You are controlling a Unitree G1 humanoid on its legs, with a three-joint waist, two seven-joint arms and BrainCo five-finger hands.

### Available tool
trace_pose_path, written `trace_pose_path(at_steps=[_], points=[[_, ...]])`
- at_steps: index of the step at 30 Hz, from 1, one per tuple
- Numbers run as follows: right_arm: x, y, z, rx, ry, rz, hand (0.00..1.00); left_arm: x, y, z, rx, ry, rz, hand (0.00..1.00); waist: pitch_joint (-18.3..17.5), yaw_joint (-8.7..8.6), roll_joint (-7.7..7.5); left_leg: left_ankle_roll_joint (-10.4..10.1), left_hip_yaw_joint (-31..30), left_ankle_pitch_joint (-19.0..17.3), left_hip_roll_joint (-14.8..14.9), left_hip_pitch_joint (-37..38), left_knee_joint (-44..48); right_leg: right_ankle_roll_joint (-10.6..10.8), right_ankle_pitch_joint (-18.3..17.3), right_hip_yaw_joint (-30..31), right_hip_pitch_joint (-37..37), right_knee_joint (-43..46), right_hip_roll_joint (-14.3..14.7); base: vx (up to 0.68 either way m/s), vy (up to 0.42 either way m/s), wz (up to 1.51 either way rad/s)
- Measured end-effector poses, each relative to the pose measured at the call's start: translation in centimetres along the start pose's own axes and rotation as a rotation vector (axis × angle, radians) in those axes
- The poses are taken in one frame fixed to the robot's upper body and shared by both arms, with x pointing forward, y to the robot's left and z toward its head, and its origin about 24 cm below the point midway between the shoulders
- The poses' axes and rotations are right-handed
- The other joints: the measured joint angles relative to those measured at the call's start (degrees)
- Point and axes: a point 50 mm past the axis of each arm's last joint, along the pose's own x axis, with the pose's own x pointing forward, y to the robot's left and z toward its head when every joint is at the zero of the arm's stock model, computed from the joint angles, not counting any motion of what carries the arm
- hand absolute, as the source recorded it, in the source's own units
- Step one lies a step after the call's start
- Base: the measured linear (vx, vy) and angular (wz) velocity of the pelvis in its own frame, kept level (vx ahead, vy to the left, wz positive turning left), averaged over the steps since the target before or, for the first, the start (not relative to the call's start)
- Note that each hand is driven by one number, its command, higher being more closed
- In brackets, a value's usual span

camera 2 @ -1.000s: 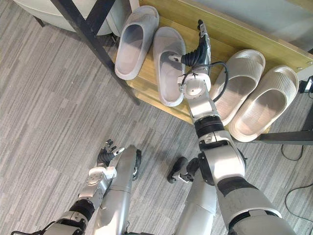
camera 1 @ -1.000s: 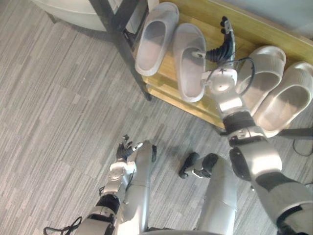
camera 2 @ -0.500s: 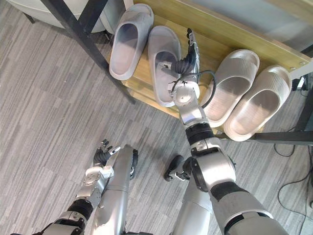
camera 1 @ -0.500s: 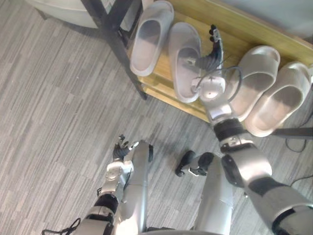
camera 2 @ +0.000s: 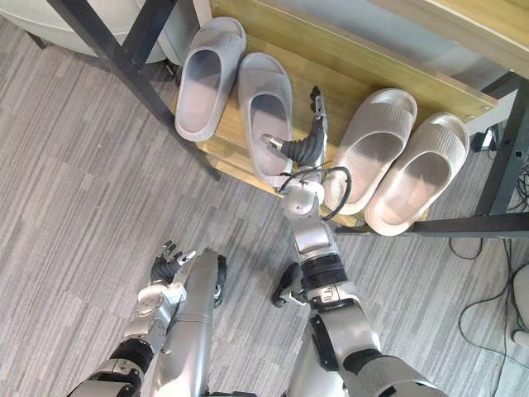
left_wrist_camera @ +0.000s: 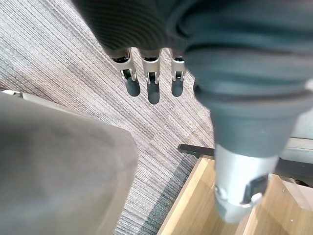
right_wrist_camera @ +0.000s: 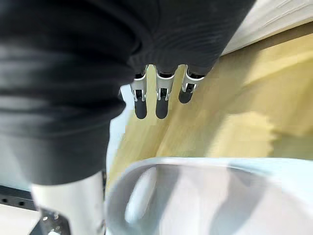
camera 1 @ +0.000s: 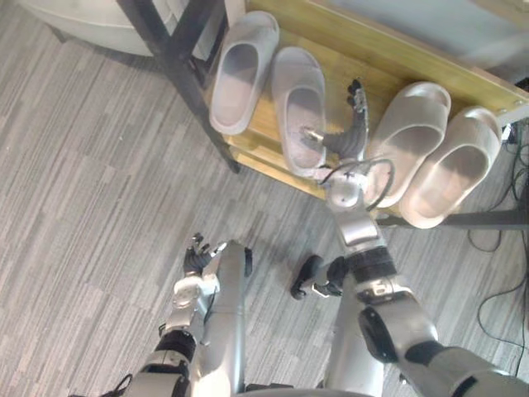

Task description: Organize the slippers on the shoe rack

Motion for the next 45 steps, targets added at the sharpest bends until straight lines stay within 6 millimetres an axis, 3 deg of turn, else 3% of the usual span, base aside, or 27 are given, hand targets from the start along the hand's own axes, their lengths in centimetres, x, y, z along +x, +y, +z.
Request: trace_pose_path(at_steps=[8, 25, 39, 45], points=[[-2.7, 0.8, -2.2, 0.062, 0.096, 0.036, 0.00, 0.0, 0.3, -0.1, -0.014, 0.002, 0.020, 0.00, 0.3, -0.15, -0.22, 0.0, 0.0, 0.0, 0.2, 0.3, -0.2, 0.4, -0.2, -0.4, 0.5, -0.3, 0.1, 0.00, -0.003, -0.01], [-3.4, 1.6, -1.8, 0.317, 0.124, 0.072, 0.00, 0.0, 0.4, -0.1, -0.026, 0.003, 0.053, 0.00, 0.5, 0.06, 0.06, 0.0, -0.5, 0.0, 0.0, 0.4, -0.5, 0.8, -0.4, -0.7, 1.0, -0.5, 0.0, 0.00, 0.000, 0.00], [-1.2, 2.8, 0.4, 0.509, 0.130, 0.089, 0.00, 0.1, -0.8, 0.0, -0.047, 0.002, 0.031, 0.00, 1.3, 1.49, 1.47, 0.0, -1.6, 0.0, -1.0, -0.1, -0.7, 1.0, -0.6, -1.4, 1.3, -0.4, -0.6, 0.02, -0.009, 0.04], [-0.6, 2.6, 0.3, 0.590, 0.169, 0.051, 0.00, 0.1, -1.0, 0.0, -0.052, 0.003, 0.025, 0.00, 1.4, 2.07, 1.59, 0.0, -1.8, 0.0, -1.2, -0.2, -0.6, 1.0, -0.6, -1.5, 1.3, -0.3, -0.8, 0.00, 0.000, 0.00]])
